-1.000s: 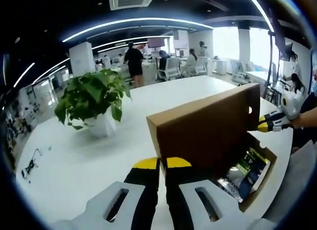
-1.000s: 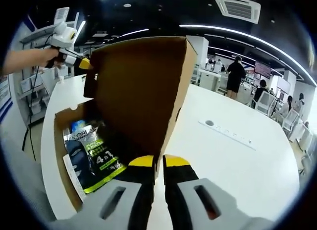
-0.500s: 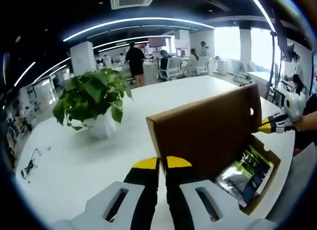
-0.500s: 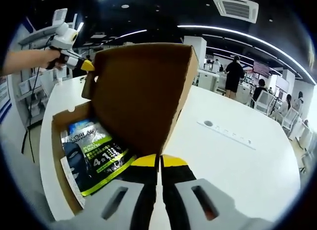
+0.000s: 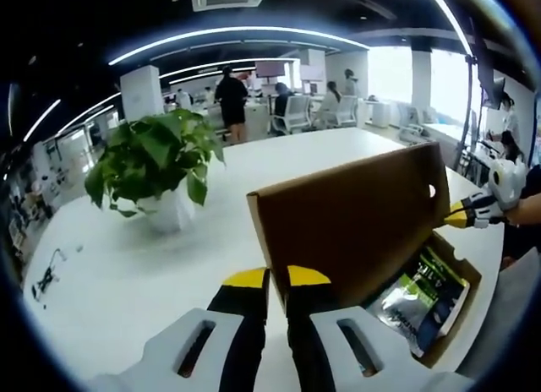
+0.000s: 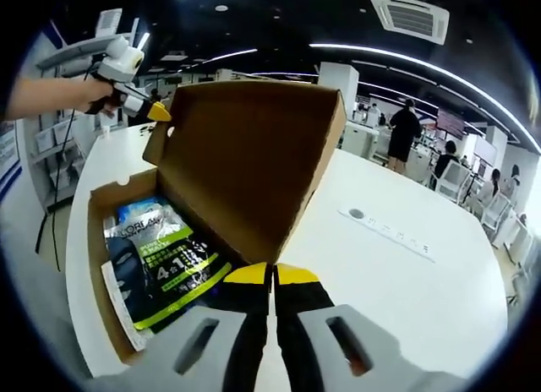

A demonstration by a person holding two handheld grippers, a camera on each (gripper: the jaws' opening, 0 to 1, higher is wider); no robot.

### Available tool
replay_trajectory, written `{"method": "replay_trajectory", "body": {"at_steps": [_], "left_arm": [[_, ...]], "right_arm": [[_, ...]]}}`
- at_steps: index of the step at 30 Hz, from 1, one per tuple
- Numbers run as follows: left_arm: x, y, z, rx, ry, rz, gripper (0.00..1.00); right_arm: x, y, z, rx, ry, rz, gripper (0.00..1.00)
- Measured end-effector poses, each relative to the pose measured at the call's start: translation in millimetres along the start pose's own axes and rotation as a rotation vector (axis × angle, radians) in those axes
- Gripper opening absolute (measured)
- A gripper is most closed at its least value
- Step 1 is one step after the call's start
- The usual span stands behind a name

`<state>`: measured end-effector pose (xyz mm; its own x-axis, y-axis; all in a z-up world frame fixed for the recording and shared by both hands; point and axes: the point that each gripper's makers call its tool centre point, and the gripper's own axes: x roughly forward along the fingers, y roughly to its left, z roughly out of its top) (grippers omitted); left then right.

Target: Operate the shoe box by opening the lid, removing the specified soft item, and placing it in the target area until the item is outside and the box remains undamaged.

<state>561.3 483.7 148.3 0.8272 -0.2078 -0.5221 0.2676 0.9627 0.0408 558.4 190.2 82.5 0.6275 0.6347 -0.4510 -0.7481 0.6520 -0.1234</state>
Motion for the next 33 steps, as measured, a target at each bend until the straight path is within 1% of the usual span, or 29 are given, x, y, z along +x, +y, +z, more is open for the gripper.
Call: {"method": "replay_trajectory", "body": {"at_steps": [7,16,33], "left_arm": [[-2.1,-3.8,-8.8,-0.01,0.008,-0.006,0.05],[-4.6,-11.1,-30.5,-0.023,0.038,-0.012,0.06],[-5.0,-15.5,-62.9,-0.044,0.089,-0.015,0.04]], "right_arm": [[0.5,-0.6,0.1,0.0,0.004,0.0,0.0],[0.5,-1.2,0.9,0.002,0.009,0.0,0.0],[2.0,-3.1,1.0,0.024,0.019,-0.004,0.0]]}}
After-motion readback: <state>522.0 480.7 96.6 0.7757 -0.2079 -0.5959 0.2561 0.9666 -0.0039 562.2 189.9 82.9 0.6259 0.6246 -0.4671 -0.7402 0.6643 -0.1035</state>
